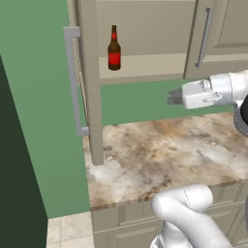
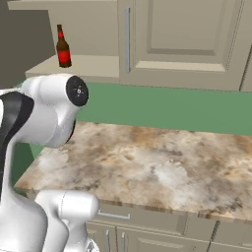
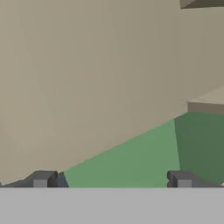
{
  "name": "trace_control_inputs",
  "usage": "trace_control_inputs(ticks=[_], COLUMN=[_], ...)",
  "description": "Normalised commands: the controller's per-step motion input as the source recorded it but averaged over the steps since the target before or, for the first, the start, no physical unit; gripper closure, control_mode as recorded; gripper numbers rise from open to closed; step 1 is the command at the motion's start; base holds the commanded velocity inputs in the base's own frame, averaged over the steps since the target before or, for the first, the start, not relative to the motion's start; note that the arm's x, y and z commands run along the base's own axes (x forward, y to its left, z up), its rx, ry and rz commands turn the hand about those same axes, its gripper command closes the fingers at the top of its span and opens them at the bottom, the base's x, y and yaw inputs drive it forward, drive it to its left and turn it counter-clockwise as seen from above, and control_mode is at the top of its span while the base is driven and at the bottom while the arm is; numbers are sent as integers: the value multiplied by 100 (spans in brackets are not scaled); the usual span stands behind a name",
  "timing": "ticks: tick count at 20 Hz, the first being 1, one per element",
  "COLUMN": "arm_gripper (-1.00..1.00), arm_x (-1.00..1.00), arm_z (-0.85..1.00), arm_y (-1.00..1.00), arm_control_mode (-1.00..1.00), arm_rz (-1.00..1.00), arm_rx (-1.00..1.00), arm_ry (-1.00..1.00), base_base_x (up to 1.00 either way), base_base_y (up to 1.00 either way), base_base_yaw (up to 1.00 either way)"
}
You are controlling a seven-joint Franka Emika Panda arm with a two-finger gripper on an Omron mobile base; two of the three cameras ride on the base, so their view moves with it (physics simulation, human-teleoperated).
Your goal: Open the cabinet directly in front. Then move the beer and the mug to the dining counter with the jar on it.
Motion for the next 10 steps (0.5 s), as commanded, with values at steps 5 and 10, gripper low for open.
trace_control_inputs(ticks=[5, 10], arm_gripper=[-100, -100], arm_x=[0, -2], arm_z=[0, 0], arm_y=[-70, -52], arm_control_mode=[-100, -100], arm_rz=[-46, -46], arm_rx=[0, -1], arm_ry=[0, 0], base_base_x=[0, 0], base_base_y=[0, 0], base_base_yaw=[0, 0])
